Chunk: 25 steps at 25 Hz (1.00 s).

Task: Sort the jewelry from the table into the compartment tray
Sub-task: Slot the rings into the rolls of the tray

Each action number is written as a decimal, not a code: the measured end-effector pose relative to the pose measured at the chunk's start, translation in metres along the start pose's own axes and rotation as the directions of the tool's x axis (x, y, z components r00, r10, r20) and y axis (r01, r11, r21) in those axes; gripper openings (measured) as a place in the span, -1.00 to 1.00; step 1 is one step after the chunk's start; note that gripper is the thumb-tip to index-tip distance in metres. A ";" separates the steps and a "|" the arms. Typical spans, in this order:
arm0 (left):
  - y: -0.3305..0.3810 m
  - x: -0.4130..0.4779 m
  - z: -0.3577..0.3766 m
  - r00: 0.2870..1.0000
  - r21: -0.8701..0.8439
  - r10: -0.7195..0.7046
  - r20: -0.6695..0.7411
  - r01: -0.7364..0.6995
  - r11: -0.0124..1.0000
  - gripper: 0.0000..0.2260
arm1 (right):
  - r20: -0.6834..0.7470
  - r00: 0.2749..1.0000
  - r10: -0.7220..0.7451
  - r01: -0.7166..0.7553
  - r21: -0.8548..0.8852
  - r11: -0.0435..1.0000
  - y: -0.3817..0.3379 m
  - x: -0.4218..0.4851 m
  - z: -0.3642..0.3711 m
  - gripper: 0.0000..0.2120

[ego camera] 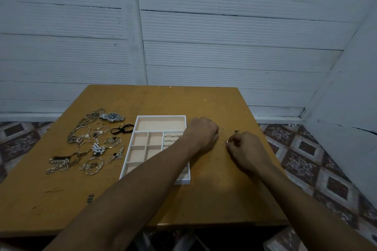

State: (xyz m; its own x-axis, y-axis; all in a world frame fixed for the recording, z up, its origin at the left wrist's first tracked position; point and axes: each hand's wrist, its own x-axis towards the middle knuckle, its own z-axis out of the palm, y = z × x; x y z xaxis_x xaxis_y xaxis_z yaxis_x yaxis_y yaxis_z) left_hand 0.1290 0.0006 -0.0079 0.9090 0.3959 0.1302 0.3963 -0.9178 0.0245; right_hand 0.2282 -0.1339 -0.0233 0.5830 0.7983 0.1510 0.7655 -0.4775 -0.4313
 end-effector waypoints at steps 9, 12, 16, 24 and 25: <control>-0.003 -0.003 -0.002 0.999 0.003 -0.028 -0.033 0.028 1.000 -0.72 | -0.074 0.997 -0.005 0.000 -0.071 0.997 -0.005 -0.001 -0.005 -0.77; -0.006 -0.004 -0.003 0.997 -0.059 -0.048 -0.055 0.045 0.997 -0.72 | -0.081 0.997 -0.004 -0.002 -0.063 0.998 -0.005 -0.001 -0.006 -0.78; -0.004 -0.006 -0.001 0.996 -0.103 -0.043 -0.077 0.035 0.994 -0.75 | -0.092 0.996 -0.005 0.001 -0.046 0.999 -0.003 -0.001 -0.006 -0.80; -0.007 -0.005 0.001 0.998 -0.241 -0.061 -0.032 0.051 0.969 -0.78 | -0.103 0.995 -0.016 0.011 -0.044 0.999 -0.001 0.000 -0.003 -0.83; -0.007 -0.005 0.000 0.997 -0.281 -0.072 -0.003 0.068 0.957 -0.79 | -0.104 0.994 -0.016 0.011 -0.046 0.999 -0.001 0.000 -0.003 -0.83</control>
State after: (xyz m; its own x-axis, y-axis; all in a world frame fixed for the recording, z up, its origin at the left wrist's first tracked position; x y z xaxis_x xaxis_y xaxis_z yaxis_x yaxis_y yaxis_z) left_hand 0.1214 0.0053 -0.0090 0.8780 0.4605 0.1307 0.4048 -0.8600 0.3109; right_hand 0.2282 -0.1345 -0.0206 0.5960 0.7631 0.2499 0.7836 -0.4848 -0.3886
